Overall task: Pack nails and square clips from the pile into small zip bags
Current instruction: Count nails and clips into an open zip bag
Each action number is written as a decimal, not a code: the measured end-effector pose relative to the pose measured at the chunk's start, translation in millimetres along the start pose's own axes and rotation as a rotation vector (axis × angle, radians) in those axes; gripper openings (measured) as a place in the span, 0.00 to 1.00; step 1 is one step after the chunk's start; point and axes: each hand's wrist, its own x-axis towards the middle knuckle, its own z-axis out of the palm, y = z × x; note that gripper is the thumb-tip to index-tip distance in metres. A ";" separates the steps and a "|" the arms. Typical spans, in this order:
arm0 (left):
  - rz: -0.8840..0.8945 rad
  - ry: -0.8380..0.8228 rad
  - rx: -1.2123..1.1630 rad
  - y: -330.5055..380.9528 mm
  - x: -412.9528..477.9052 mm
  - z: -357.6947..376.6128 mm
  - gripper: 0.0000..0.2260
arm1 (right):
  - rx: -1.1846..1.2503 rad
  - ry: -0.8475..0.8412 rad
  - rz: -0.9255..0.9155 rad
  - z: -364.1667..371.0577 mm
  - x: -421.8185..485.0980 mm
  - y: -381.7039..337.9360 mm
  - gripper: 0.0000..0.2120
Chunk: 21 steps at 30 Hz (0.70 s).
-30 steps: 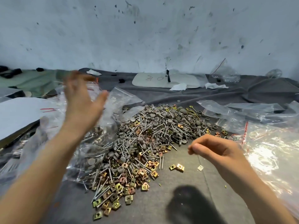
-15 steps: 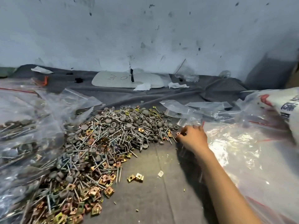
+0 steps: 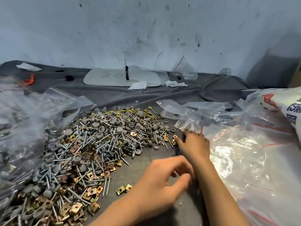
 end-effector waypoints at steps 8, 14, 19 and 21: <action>-0.067 0.068 0.181 -46.2 -8.4 4.3 0.03 | 0.054 0.028 0.031 2.0 4.2 3.6 0.20; -0.055 0.093 0.169 -42.4 -12.6 4.5 0.03 | 0.010 0.059 0.050 4.5 8.8 3.5 0.20; -0.081 0.196 0.124 -41.4 -13.1 1.6 0.03 | 0.081 0.201 0.118 4.8 12.4 1.7 0.11; -0.086 0.220 0.122 -40.9 -13.0 0.6 0.03 | 0.113 0.241 0.135 4.9 11.6 0.8 0.09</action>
